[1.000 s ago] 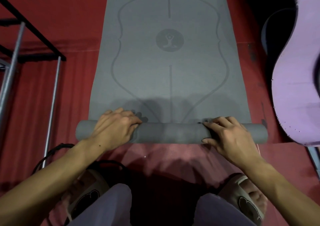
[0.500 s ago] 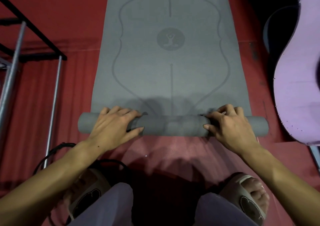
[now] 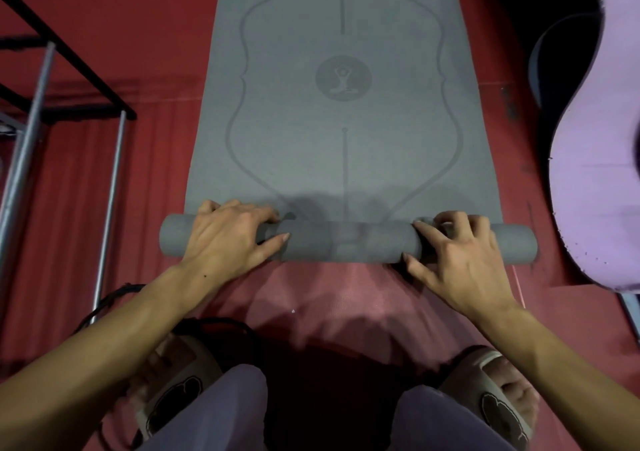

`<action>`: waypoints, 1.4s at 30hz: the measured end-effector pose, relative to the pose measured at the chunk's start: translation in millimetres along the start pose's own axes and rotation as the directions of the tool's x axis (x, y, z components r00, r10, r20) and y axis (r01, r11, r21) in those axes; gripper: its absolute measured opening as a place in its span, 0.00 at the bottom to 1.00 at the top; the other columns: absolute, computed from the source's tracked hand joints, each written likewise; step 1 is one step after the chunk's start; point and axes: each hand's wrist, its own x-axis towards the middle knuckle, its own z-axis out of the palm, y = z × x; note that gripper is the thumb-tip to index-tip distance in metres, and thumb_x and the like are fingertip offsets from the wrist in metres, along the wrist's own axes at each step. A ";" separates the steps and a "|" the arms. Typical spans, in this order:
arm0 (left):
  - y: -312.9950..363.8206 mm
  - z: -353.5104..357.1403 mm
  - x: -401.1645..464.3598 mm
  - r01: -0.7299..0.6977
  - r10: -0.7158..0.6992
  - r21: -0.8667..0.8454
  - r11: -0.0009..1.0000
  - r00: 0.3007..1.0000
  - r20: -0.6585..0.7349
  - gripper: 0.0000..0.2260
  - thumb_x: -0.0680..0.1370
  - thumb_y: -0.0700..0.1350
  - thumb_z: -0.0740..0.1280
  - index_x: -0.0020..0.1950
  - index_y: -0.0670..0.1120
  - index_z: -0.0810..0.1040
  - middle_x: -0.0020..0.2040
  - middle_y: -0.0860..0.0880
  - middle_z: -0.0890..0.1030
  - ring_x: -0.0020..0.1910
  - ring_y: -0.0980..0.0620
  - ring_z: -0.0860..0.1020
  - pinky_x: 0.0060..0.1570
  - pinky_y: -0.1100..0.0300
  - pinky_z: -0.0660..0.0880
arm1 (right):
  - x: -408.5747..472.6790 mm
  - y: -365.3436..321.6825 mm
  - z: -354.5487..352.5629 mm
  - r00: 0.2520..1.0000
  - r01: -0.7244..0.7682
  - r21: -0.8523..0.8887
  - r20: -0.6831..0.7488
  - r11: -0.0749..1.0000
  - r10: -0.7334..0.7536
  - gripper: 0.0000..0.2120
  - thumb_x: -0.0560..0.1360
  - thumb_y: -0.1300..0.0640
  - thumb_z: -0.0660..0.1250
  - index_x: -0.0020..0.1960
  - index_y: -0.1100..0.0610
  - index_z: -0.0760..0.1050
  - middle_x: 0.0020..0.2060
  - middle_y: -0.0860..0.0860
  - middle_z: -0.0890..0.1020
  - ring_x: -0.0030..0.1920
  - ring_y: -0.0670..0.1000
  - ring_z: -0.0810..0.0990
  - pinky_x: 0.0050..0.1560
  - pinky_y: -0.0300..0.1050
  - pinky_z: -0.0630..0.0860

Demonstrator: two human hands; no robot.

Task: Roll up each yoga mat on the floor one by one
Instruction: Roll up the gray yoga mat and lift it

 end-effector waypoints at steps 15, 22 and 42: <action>5.0 -6.2 -5.7 -0.060 0.064 0.100 0.993 0.997 -0.040 0.34 0.68 0.75 0.69 0.68 0.58 0.81 0.57 0.50 0.76 0.54 0.46 0.74 0.52 0.47 0.68 | 15.7 -2.3 -6.2 0.996 0.020 -0.086 0.084 0.996 -0.013 0.42 0.67 0.26 0.67 0.74 0.49 0.74 0.58 0.50 0.76 0.57 0.58 0.72 0.53 0.56 0.75; 3.4 -11.4 5.9 -0.070 0.073 0.152 0.986 0.997 -0.014 0.36 0.68 0.75 0.68 0.66 0.52 0.77 0.52 0.51 0.80 0.53 0.46 0.78 0.52 0.47 0.69 | 14.9 8.2 -0.3 0.998 0.057 -0.006 0.021 0.998 -0.057 0.29 0.70 0.37 0.75 0.62 0.55 0.75 0.54 0.50 0.81 0.56 0.58 0.72 0.54 0.58 0.76; 2.1 -22.0 18.0 -0.058 0.041 0.113 0.992 0.988 0.147 0.34 0.76 0.69 0.65 0.74 0.49 0.73 0.65 0.49 0.81 0.62 0.44 0.79 0.60 0.45 0.77 | 27.0 39.3 18.2 0.986 0.141 -0.055 -0.086 0.988 -0.146 0.34 0.79 0.29 0.60 0.69 0.56 0.74 0.62 0.51 0.81 0.61 0.60 0.76 0.68 0.62 0.68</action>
